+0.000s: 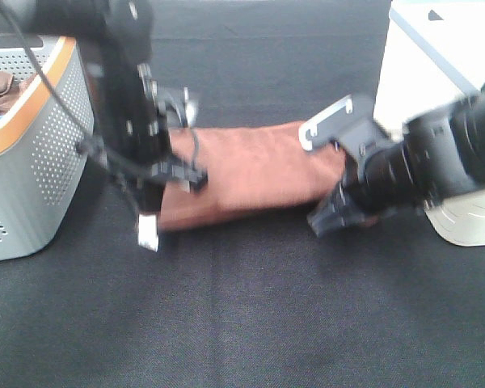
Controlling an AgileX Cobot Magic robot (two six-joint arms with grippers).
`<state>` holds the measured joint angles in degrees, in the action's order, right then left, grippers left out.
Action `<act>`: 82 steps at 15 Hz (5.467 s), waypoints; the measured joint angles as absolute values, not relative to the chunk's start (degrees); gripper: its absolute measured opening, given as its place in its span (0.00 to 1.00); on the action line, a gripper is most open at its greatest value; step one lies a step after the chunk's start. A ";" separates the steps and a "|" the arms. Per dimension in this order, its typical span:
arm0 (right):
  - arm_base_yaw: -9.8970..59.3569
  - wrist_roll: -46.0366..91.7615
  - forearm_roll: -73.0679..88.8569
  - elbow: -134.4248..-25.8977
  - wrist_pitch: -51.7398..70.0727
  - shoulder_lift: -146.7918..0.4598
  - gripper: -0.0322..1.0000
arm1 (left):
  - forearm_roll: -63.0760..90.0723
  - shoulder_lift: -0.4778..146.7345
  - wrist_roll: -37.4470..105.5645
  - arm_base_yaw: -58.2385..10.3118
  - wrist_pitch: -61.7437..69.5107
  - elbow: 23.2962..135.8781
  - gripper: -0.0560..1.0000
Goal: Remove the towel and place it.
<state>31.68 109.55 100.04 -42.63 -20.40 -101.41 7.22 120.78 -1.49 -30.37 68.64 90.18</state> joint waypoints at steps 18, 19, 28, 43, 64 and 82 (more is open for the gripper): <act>31.63 98.15 100.10 -29.39 -18.22 -83.82 0.71 | 6.93 110.18 -4.76 -31.34 69.10 85.37 0.70; 31.63 97.98 100.10 -29.39 -16.62 -81.59 0.71 | 6.93 108.12 -4.76 -31.34 69.10 85.37 0.70; 31.63 56.67 66.29 -30.83 28.82 -77.12 0.71 | 6.93 94.14 -4.47 -31.34 69.27 85.37 0.70; 31.63 -8.94 -5.10 -30.42 61.31 -38.67 0.71 | 4.98 45.15 -6.93 -31.34 66.86 36.90 0.70; 31.63 -10.77 -7.05 -29.39 61.65 -21.43 0.71 | 3.78 21.89 3.04 -31.34 60.28 28.76 0.70; 1.03 -10.71 -6.99 -29.11 61.48 -4.35 0.71 | 3.90 1.89 3.09 3.44 60.28 28.76 0.70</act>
